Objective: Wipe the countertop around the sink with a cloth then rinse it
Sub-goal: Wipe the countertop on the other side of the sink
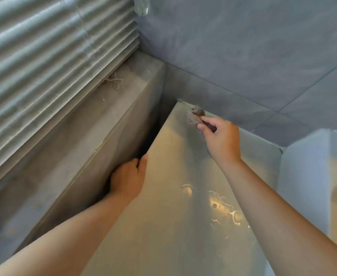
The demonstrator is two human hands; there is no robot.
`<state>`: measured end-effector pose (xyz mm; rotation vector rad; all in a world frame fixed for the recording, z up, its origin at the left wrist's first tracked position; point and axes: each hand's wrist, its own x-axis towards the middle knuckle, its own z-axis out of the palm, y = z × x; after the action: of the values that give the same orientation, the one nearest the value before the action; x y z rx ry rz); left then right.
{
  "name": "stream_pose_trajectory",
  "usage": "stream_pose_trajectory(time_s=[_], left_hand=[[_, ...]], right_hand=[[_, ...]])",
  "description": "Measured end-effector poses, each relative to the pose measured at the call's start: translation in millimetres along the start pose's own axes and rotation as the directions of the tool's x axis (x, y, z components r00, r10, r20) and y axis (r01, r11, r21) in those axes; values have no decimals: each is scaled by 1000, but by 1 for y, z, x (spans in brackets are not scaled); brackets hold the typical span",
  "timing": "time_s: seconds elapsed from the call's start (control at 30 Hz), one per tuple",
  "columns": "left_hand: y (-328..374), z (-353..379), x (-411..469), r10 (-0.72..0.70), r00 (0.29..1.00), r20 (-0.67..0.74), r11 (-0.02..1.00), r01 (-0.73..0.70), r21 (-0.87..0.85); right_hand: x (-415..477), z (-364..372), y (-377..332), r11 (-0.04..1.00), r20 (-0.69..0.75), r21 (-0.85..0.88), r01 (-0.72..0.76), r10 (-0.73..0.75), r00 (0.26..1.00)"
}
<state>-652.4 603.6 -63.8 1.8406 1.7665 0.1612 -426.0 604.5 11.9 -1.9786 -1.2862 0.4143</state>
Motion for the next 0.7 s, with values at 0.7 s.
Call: stream_pose_trajectory(time_s=[0.7], left_hand=[[-3, 5, 3, 50, 996, -78, 996, -55, -67]], right_hand=[[4, 62, 11, 961, 154, -48, 274, -264, 952]])
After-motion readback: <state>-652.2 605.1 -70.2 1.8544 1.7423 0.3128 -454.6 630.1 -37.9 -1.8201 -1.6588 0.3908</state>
